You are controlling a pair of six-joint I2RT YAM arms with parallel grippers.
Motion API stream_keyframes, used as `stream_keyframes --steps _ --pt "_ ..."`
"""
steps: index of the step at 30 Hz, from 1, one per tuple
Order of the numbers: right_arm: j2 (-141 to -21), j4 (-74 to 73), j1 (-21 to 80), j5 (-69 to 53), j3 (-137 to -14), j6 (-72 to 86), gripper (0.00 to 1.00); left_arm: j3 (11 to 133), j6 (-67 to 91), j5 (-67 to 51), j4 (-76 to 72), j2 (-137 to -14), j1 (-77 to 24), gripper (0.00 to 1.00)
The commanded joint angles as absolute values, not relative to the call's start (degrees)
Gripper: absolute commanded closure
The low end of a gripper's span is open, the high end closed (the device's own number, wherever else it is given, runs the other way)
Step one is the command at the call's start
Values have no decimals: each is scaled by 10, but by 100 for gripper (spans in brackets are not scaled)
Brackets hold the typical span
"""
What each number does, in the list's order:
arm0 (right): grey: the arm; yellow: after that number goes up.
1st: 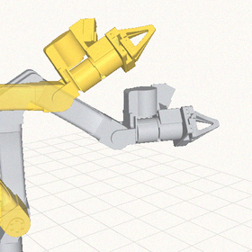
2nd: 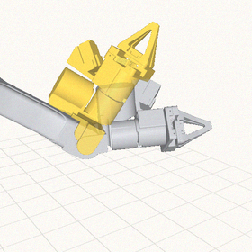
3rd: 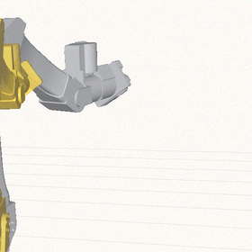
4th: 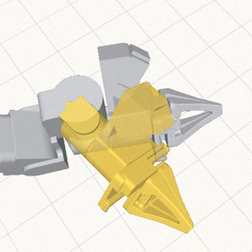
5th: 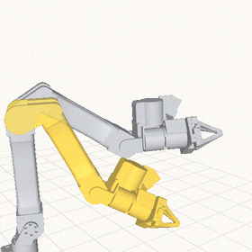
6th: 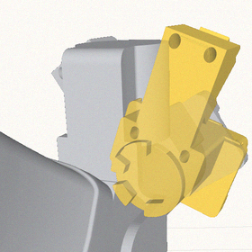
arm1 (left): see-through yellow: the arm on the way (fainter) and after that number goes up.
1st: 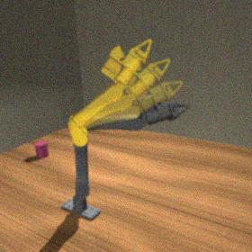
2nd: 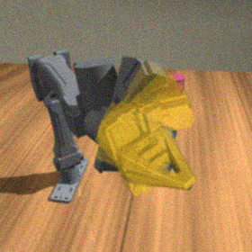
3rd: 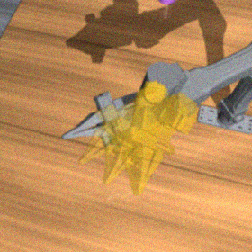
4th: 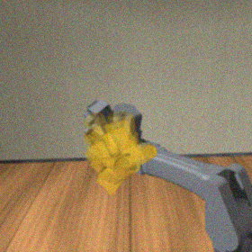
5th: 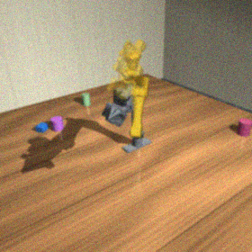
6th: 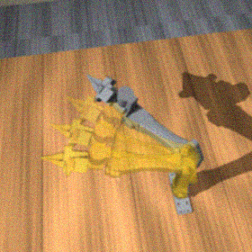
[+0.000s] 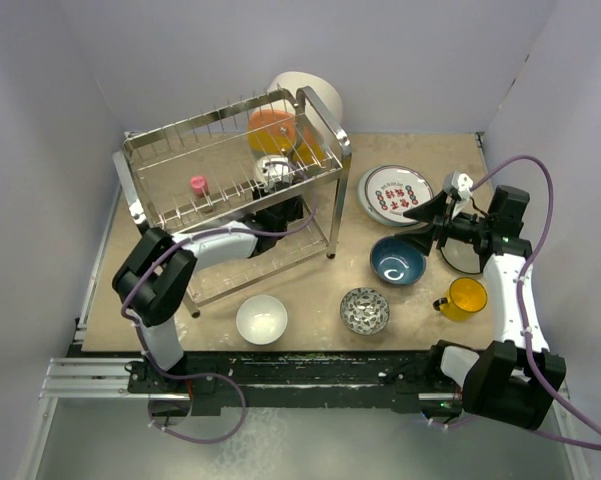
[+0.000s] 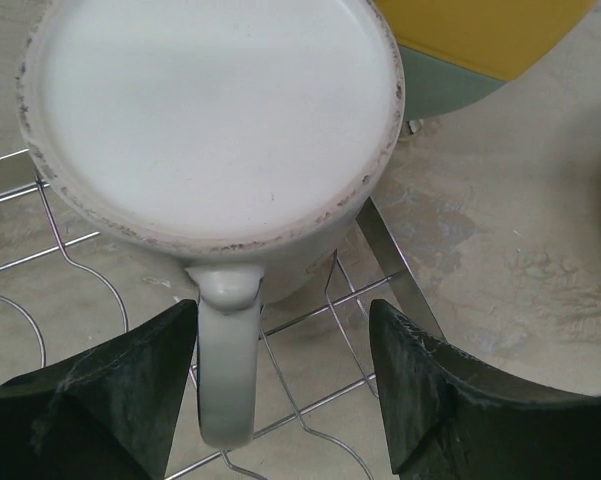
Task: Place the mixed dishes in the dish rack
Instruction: Turn the cup upside down in the dish rack.
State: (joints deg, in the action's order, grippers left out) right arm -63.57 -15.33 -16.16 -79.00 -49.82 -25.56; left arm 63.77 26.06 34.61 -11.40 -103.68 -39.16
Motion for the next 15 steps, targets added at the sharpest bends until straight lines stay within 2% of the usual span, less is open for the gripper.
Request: stream_keyframes --steps 1,15 --pt "-625 -156 -164 -800 -523 -263 32 628 272 336 -125 -980 -400 27" --pt "-621 -157 -166 -801 -523 -263 32 567 286 291 -65 -931 -417 27"
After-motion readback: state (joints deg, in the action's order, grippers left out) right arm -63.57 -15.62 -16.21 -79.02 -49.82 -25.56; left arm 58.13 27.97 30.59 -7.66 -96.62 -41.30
